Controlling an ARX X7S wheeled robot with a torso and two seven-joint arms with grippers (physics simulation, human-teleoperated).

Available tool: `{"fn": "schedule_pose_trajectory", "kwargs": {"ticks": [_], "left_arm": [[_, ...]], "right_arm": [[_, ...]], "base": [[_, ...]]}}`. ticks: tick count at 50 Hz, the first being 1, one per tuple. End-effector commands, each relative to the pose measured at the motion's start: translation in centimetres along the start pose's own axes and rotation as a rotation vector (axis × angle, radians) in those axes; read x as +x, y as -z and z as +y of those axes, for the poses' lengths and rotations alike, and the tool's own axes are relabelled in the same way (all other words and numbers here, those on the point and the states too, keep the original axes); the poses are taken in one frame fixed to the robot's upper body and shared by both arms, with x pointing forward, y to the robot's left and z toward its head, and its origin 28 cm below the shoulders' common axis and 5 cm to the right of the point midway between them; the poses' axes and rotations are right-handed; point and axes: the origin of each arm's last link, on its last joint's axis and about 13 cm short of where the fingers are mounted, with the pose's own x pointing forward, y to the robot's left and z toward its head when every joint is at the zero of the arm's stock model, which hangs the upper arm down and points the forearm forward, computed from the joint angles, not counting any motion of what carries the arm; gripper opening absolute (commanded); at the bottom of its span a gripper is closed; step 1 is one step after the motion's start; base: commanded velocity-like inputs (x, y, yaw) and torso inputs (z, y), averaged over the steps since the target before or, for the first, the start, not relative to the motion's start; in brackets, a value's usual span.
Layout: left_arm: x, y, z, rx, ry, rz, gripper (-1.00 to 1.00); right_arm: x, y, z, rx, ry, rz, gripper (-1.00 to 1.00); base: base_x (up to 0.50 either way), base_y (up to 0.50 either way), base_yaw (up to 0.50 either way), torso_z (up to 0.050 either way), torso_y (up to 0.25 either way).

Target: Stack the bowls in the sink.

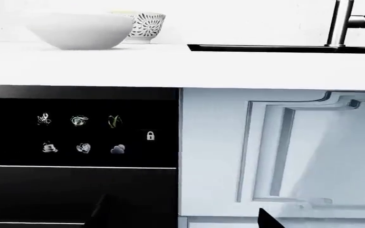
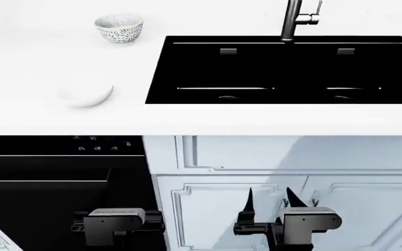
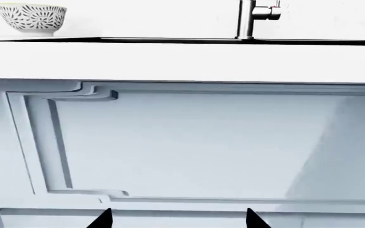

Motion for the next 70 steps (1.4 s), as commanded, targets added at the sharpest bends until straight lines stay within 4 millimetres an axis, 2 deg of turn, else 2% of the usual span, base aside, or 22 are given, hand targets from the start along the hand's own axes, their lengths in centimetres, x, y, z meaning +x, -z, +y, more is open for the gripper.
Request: {"fn": "schedule_pose_trajectory", "kwargs": {"ticks": [1, 43, 70], "left_arm": [[-0.02, 0.02, -0.01, -0.001, 0.001, -0.001, 1.0], [-0.14, -0.31, 0.0, 0.001, -0.005, -0.033, 1.0], [-0.38, -0.57, -0.14, 0.003, 0.015, -0.061, 1.0]], "right_arm": [[-0.03, -0.06, 0.0, 0.0, 0.0, 0.001, 1.0], [0.09, 0.07, -0.1, 0.012, 0.003, 0.001, 1.0], [-0.05, -0.12, -0.07, 0.018, 0.007, -0.006, 1.0]], "base": [[0.0, 0.5, 0.0, 0.0, 0.0], [0.0, 0.5, 0.0, 0.0, 0.0], [0.0, 0.0, 0.0, 0.05, 0.0]]}}
